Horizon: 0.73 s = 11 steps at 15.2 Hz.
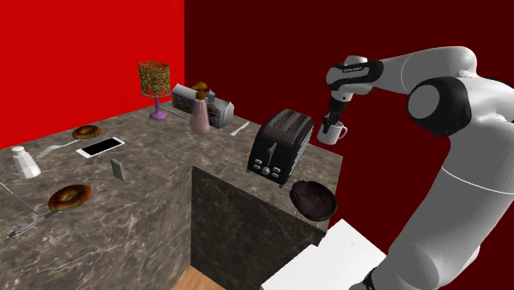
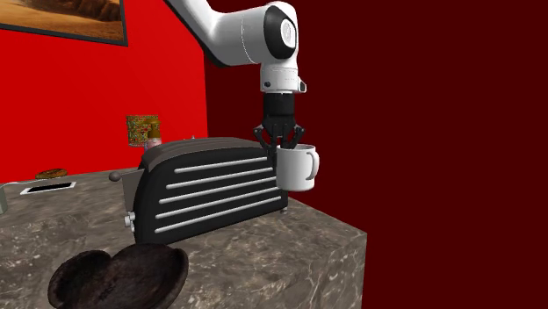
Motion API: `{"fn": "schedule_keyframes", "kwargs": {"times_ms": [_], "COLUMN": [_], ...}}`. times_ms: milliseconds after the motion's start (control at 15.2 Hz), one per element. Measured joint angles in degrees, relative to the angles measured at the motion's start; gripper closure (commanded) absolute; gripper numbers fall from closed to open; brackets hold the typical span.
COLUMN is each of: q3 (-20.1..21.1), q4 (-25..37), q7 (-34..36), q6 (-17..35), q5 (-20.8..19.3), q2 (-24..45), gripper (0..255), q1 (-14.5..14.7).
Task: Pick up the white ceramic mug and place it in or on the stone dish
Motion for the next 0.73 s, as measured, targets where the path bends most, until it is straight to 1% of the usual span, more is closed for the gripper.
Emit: {"fn": "schedule_keyframes", "kwargs": {"times_ms": [528, 594, 726], "q3": [-0.1, 0.0, 0.5], "q4": [5.2, 4.2, 0.0], "q7": [0.3, 0.9, 2.6], "q6": [-5.8, -5.8, -4.8], "q5": [-0.3, -0.8, -2.2], "q2": [-0.6, -1.7, -5.2], "gripper": [255, 255, 255], "q1": [-0.1, 0.4, 1.4]}}
